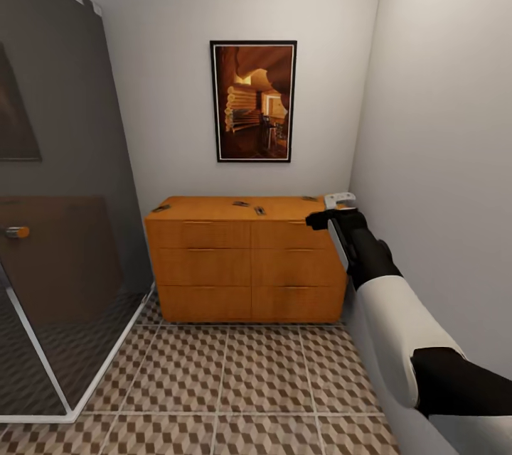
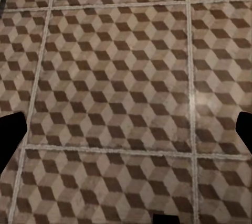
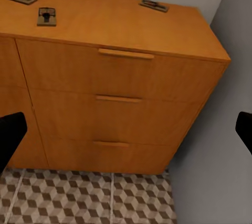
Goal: Take the four mousetraps from the cabinet in the bathroom and place them on the bathroom floor. Make sure all four end up on the same floor surface, and ensure that at least two of them are either under or directly next to the same bathroom sink.
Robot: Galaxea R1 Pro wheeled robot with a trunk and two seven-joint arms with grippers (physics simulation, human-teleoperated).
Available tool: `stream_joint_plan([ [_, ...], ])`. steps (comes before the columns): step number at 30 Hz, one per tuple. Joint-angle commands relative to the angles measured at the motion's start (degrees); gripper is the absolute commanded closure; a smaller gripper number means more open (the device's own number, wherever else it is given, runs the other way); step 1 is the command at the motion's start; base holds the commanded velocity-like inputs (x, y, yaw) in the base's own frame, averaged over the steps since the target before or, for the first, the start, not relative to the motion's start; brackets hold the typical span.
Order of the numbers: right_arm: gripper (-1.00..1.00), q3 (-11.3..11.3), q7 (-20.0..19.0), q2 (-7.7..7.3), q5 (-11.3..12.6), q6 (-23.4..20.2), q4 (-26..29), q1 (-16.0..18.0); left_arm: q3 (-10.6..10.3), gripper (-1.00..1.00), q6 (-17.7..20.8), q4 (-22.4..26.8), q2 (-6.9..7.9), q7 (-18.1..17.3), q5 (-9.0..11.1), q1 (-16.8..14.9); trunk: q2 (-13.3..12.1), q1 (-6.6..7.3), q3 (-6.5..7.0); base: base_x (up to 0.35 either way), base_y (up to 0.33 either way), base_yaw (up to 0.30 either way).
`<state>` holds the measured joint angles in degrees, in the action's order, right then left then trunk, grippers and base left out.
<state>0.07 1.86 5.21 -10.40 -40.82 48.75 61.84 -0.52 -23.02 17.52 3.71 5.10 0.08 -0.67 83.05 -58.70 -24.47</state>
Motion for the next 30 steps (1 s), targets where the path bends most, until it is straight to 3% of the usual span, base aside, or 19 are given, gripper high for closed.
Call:
stream_joint_plan([
  [1,-1.00,0.01,0.01,0.03,-0.24,-0.27,0.01,0.09,-0.06,-1.00,-0.18,-0.20,0.02,0.18,0.00,-0.04,0.03,-0.03,-0.07,0.302,0.025,0.000],
  [13,-1.00,0.10,-2.19,0.26,0.01,-0.14,-0.23,0.30,0.08,-1.00,-0.26,-1.42,0.05,0.18,-0.20,-0.04,0.03,-0.03,-0.07,0.311,0.085,0.000],
  [18,-1.00,0.11,-5.22,0.24,-0.05,-0.06,-0.25,0.30,0.08,-1.00,-0.27,-1.43,0.03,0.18,-0.25,-0.04,0.03,-0.03,-0.07,0.229,0.213,0.000],
  [30,-1.00,0.05,-5.81,0.23,-0.06,0.46,-1.92,0.27,0.08,-1.00,-0.27,-1.43,0.05,0.18,-0.26,-0.04,0.03,-0.03,-0.07,0.218,0.230,0.000],
])
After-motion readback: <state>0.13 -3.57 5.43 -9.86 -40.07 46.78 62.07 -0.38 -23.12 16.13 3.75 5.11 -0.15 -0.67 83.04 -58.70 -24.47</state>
